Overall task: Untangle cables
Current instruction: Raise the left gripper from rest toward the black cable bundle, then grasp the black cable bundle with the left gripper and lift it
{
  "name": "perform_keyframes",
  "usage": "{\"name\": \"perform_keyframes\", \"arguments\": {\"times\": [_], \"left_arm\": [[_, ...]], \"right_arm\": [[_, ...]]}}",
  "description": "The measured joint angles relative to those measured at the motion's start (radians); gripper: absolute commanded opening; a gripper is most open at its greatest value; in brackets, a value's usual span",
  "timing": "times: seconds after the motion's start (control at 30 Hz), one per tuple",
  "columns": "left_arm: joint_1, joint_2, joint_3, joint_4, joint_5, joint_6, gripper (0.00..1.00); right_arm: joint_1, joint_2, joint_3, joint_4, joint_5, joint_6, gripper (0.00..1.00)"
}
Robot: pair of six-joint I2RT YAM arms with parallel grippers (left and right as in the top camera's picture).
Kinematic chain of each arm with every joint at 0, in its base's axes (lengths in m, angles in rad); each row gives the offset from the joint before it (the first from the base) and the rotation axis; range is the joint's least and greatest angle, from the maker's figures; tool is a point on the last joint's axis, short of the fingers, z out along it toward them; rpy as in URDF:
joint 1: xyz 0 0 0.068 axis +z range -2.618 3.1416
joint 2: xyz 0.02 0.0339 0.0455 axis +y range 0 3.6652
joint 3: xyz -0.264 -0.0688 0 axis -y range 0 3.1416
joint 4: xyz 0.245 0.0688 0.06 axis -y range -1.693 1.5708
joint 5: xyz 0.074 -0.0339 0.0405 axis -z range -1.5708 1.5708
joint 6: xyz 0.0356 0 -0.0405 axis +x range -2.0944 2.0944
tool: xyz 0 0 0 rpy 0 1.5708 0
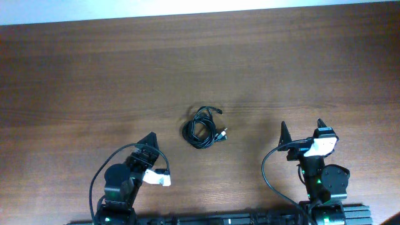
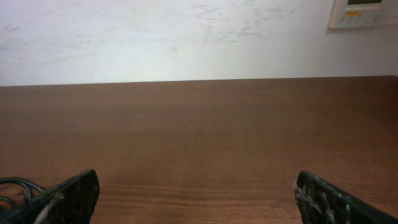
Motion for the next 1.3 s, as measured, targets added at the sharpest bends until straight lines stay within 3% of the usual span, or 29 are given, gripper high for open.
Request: {"name": "perform_keyframes", "arguments": {"times": [0.07,0.2,0.3,0.5,0.53,0.7,0.83,1.0,1.13,1.3], "left_arm": [[0.0,0.0,-0.002,0.015,0.041,-0.132,0.99],[0.0,0.0,-0.005,0.158,0.231,-0.773,0.99],[0.0,0.0,-0.006,0.249,0.286,-1.115,0.99],[0.0,0.0,-0.006,0.331,0.23,-1.862,0.99],[0.0,0.0,-0.008,0.352,0.227,-1.909,0.99],[0.0,0.0,0.01,0.343,0.186,-2.021,0.99],[0.0,0.006,0.281,-0.099,0.12,-1.979,0.99],[0.0,0.087,0.554,-0.269,0.105,-1.92,0.99],[0.0,0.277,0.675,-0.364,0.114,-1.907,0.99],[0.0,0.649,0.955,-0.635,0.172,-1.79,0.99]], "right_arm": [[0.0,0.0,0.0,0.0,0.0,0.0,0.99],[0.0,0.0,0.0,0.0,0.0,0.0,0.99],[0.0,0.0,0.0,0.0,0.0,0.0,0.99],[0.0,0.0,0.0,0.0,0.0,0.0,0.99],[0.0,0.0,0.0,0.0,0.0,0.001,0.99],[0.0,0.0,0.0,0.0,0.0,0.0,0.99],[0.0,0.002,0.0,0.0,0.001,0.0,0.99],[0.0,0.002,0.0,0.0,0.003,0.0,0.99],[0.0,0.004,0.0,-0.001,0.003,0.0,0.99],[0.0,0.005,0.0,0.0,0.003,0.0,0.99]]}}
